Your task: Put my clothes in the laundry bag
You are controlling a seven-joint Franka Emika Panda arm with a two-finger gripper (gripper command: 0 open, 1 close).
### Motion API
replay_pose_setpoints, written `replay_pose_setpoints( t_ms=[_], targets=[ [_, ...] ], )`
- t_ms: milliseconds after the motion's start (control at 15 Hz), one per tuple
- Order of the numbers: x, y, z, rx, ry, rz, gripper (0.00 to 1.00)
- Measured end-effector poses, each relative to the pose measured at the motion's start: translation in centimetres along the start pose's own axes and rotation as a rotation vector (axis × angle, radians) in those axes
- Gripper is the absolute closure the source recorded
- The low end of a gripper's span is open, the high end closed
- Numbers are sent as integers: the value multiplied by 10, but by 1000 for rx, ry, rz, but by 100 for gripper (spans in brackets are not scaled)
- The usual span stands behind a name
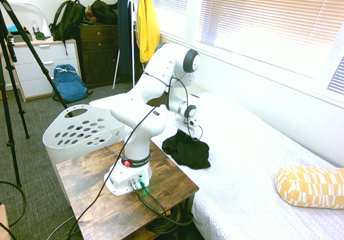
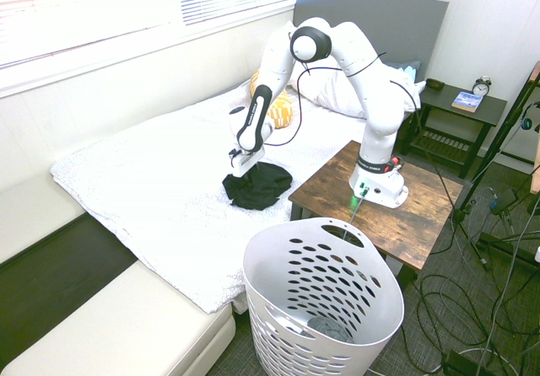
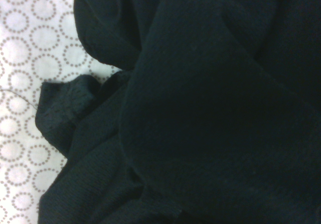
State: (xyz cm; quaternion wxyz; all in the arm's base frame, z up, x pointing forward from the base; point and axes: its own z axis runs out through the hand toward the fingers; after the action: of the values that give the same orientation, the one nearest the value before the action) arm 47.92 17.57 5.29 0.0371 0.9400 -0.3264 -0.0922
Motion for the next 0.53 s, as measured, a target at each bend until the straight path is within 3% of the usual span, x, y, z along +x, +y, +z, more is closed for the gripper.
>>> replay_pose_setpoints(
  t_ms=[533],
  targets=[
    [-10,-2,-21,35,-7,2,100]
  ],
)
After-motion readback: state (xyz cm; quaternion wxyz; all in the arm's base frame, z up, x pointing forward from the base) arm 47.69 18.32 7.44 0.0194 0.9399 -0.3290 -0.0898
